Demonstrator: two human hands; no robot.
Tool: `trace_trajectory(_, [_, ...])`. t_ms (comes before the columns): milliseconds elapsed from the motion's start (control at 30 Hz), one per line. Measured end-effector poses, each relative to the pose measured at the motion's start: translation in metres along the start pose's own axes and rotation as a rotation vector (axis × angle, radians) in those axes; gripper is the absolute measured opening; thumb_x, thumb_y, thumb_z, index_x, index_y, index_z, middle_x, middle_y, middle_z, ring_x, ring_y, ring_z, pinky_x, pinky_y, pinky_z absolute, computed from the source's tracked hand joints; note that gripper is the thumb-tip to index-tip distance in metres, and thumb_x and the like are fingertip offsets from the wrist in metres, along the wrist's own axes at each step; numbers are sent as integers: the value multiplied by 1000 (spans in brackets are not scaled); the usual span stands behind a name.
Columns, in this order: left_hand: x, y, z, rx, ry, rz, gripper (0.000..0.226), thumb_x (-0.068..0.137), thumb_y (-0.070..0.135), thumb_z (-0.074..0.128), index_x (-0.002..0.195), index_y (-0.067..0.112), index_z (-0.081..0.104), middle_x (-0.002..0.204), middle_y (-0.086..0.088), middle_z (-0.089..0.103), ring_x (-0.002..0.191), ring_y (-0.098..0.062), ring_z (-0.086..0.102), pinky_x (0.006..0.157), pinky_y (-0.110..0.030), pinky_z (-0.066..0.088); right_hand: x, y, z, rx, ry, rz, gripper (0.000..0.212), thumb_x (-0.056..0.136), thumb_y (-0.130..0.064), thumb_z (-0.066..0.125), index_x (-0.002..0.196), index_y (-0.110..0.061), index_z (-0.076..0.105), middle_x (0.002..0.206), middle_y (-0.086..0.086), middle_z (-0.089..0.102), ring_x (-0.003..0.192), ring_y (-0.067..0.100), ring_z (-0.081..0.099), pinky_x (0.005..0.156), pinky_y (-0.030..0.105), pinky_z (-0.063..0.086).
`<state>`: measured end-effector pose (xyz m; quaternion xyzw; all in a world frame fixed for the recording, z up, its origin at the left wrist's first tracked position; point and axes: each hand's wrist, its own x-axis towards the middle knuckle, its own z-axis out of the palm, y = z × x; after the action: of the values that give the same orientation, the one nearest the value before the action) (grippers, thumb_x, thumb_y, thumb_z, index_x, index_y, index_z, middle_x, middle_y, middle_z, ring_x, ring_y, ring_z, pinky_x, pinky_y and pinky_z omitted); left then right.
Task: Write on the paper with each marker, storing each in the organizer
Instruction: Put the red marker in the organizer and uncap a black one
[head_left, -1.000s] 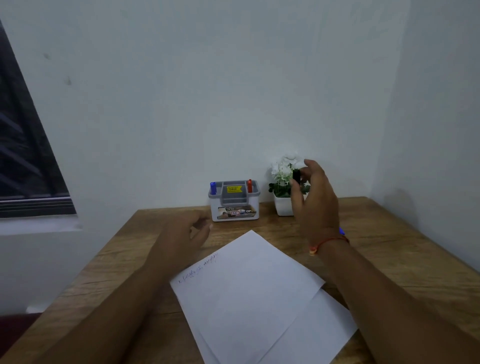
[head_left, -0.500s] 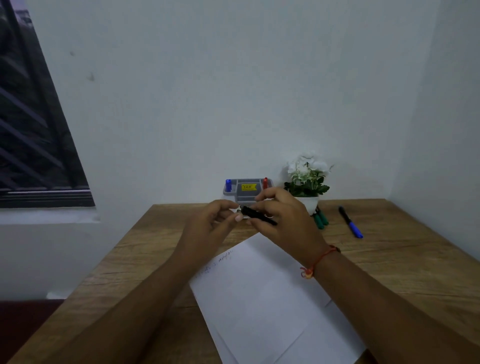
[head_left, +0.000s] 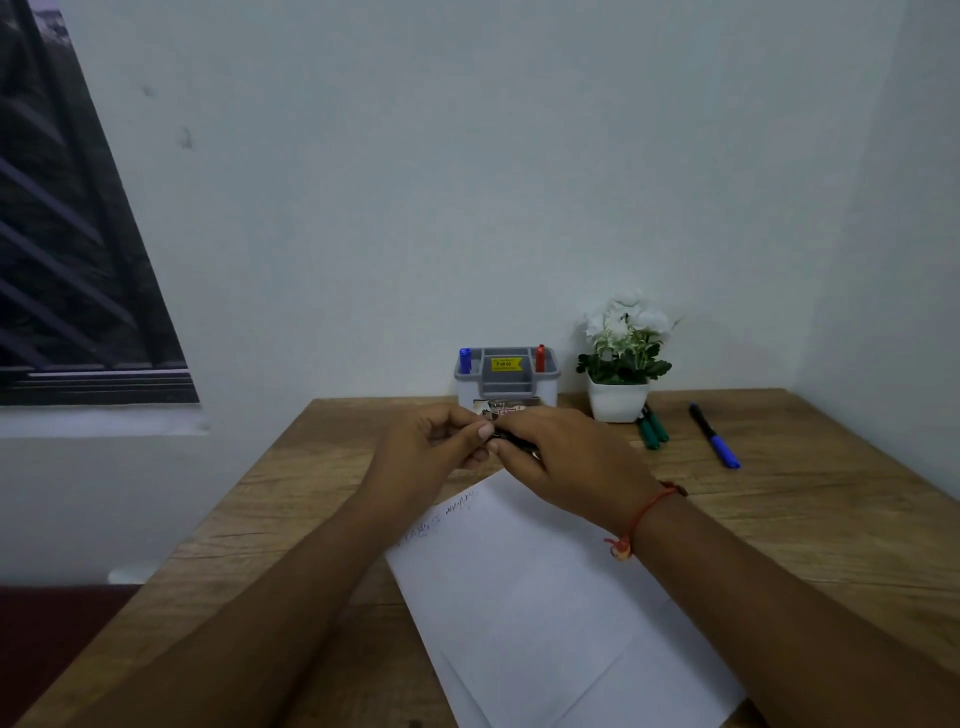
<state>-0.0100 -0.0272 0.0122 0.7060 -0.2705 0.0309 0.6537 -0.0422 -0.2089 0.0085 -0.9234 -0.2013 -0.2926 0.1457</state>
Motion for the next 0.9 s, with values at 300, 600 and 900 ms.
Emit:
trace_trajectory(300, [0, 1, 0, -43, -18, -53, 12, 90, 5, 64, 91, -6, 71, 73, -9, 72, 66, -11, 67, 64, -19, 56, -1, -1, 0, -37, -30, 42, 31, 101, -48, 40, 102, -30, 65, 86, -9, 67, 71, 7, 53, 56, 39, 52])
trace_trajectory(600, [0, -1, -5, -46, -22, -86, 14, 89, 7, 66, 96, -4, 70, 80, -15, 74, 70, -12, 69, 66, -19, 56, -1, -6, -2, 11, -59, 70, 31, 100, -47, 48, 122, -33, 65, 101, -8, 72, 90, 15, 65, 64, 34, 53])
trace_trajectory(900, [10, -12, -27, -33, 137, -183, 12, 84, 5, 73, 93, 1, 66, 95, -17, 73, 83, -19, 71, 81, -27, 59, -4, -1, -3, 204, -100, 313, 39, 101, -22, 47, 139, -21, 39, 96, 3, 70, 79, 17, 64, 71, 41, 56])
